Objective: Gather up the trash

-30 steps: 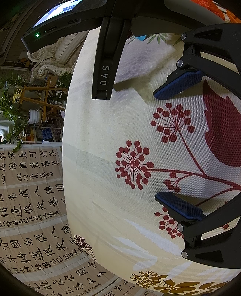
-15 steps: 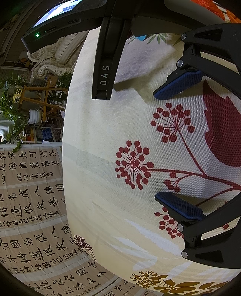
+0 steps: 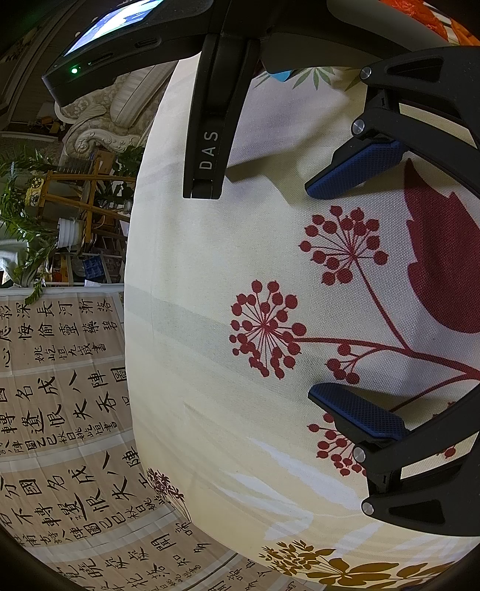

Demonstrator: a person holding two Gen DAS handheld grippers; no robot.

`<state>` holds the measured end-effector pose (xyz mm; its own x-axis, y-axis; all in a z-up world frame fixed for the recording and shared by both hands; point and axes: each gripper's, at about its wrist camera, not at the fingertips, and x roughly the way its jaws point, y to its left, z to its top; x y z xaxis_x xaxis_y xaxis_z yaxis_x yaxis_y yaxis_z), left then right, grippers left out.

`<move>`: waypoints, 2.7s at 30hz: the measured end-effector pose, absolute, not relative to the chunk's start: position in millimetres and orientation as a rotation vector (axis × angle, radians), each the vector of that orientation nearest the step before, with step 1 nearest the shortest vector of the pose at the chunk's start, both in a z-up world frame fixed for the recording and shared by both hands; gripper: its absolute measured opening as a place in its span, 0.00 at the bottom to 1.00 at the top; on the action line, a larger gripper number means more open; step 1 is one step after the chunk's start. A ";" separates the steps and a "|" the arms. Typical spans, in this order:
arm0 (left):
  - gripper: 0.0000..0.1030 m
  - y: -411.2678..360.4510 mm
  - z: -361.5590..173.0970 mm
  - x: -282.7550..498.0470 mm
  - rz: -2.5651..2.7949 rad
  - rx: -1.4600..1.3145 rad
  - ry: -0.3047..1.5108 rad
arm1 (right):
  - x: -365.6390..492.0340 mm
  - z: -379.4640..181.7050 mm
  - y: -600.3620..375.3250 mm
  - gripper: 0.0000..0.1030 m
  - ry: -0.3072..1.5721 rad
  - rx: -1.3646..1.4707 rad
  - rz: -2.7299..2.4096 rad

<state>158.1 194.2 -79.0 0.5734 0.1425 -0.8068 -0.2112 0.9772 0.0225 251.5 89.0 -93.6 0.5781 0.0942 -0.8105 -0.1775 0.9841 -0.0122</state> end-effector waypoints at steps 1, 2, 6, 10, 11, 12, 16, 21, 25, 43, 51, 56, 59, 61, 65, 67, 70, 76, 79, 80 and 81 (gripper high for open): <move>0.95 194.2 -79.3 158.4 0.208 -0.079 0.938 | 251.7 -93.5 89.1 0.96 0.941 -0.095 0.159; 0.95 194.1 -79.4 158.3 0.208 -0.079 0.938 | 252.0 -93.5 89.6 0.96 0.941 -0.095 0.159; 0.95 194.2 -78.9 158.1 0.208 -0.079 0.938 | 251.8 -93.6 89.2 0.96 0.941 -0.095 0.159; 0.95 194.3 -79.4 158.9 0.210 -0.080 0.937 | 251.9 -93.7 89.3 0.96 0.941 -0.095 0.159; 0.95 194.4 -79.2 158.9 0.209 -0.081 0.937 | 251.9 -93.7 89.3 0.96 0.941 -0.095 0.159; 0.95 194.0 -79.1 158.7 0.209 -0.080 0.938 | 251.7 -93.8 88.9 0.96 0.941 -0.094 0.160; 0.95 194.7 -79.4 159.1 0.208 -0.082 0.938 | 251.8 -93.9 89.2 0.96 0.941 -0.094 0.159; 0.95 194.2 -77.8 156.8 0.193 -0.076 0.939 | 251.7 -94.0 89.0 0.96 0.940 -0.095 0.159; 0.95 195.4 -77.2 156.1 0.186 -0.075 0.944 | 251.6 -94.2 88.7 0.96 0.941 -0.093 0.160; 0.95 220.3 -61.8 136.6 0.251 -0.078 0.827 | 253.4 -95.8 93.3 0.96 0.941 -0.099 0.156; 0.95 222.7 -53.3 127.7 0.254 -0.108 0.766 | 261.1 -90.6 99.2 0.96 1.019 -0.082 0.166; 0.94 217.0 -44.4 120.6 0.295 -0.089 0.748 | 247.7 -75.4 87.5 0.96 1.051 0.004 0.226; 0.95 210.5 -37.5 112.8 0.301 -0.065 0.747 | 214.7 -35.6 69.2 0.96 0.905 -0.024 0.231; 0.95 202.3 -29.8 103.5 0.300 -0.060 0.734 | 191.7 -16.1 53.5 0.96 0.837 -0.017 0.240; 0.95 181.8 -14.5 85.1 0.269 -0.070 0.689 | 141.1 8.7 15.8 0.96 0.714 -0.006 0.261; 0.95 170.7 -9.5 79.2 0.269 -0.066 0.669 | 125.4 16.0 -0.6 0.96 0.610 0.013 0.247; 0.94 154.5 -3.8 72.4 0.255 -0.063 0.658 | 107.4 26.8 -23.0 0.96 0.539 0.019 0.205; 0.95 124.0 4.3 53.2 0.218 -0.063 0.639 | 75.0 36.4 -69.6 0.96 0.404 -0.030 0.096; 0.95 109.0 5.8 44.3 0.204 -0.073 0.639 | 61.3 25.2 -93.8 0.96 0.432 -0.037 0.064; 0.95 104.4 5.7 41.8 0.198 -0.075 0.640 | 53.5 20.8 -101.8 0.96 0.438 -0.043 0.047; 0.95 99.1 5.1 39.5 0.188 -0.079 0.641 | 48.6 17.4 -106.2 0.96 0.440 -0.048 0.035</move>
